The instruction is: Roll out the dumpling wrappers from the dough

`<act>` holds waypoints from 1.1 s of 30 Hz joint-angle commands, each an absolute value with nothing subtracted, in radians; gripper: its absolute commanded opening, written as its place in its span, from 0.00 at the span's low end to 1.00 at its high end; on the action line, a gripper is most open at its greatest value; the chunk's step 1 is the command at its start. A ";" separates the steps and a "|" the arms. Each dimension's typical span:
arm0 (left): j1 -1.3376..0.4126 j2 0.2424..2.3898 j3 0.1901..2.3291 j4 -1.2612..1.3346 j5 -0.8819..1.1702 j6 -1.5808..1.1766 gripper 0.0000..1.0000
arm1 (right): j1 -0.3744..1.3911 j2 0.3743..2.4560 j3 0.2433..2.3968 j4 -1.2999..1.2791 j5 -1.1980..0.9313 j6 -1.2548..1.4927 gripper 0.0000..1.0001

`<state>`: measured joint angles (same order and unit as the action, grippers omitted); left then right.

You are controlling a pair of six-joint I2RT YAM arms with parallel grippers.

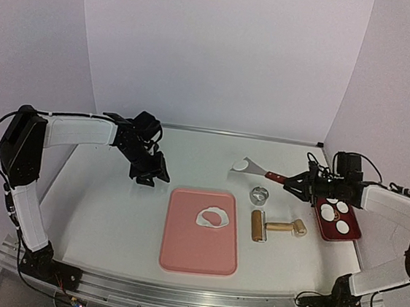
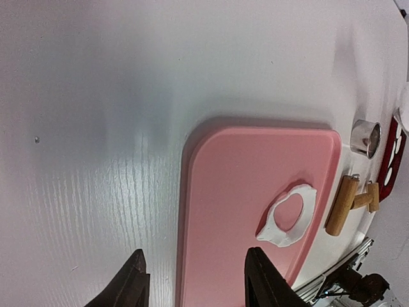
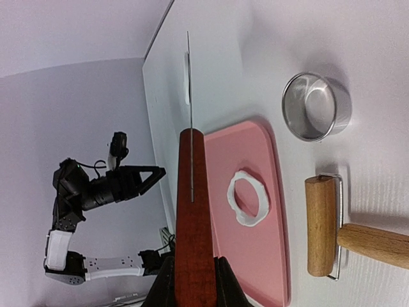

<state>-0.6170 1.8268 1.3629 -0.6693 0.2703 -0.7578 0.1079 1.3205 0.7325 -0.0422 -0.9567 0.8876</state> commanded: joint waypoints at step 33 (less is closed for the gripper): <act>-0.663 1.953 1.597 -0.499 0.420 -0.755 0.48 | 0.008 0.927 0.660 -0.080 -0.447 0.993 0.00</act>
<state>-0.6241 1.9251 1.4870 -0.6141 0.3833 -0.7109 0.0114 0.9474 0.5808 -0.0747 -0.5088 1.0190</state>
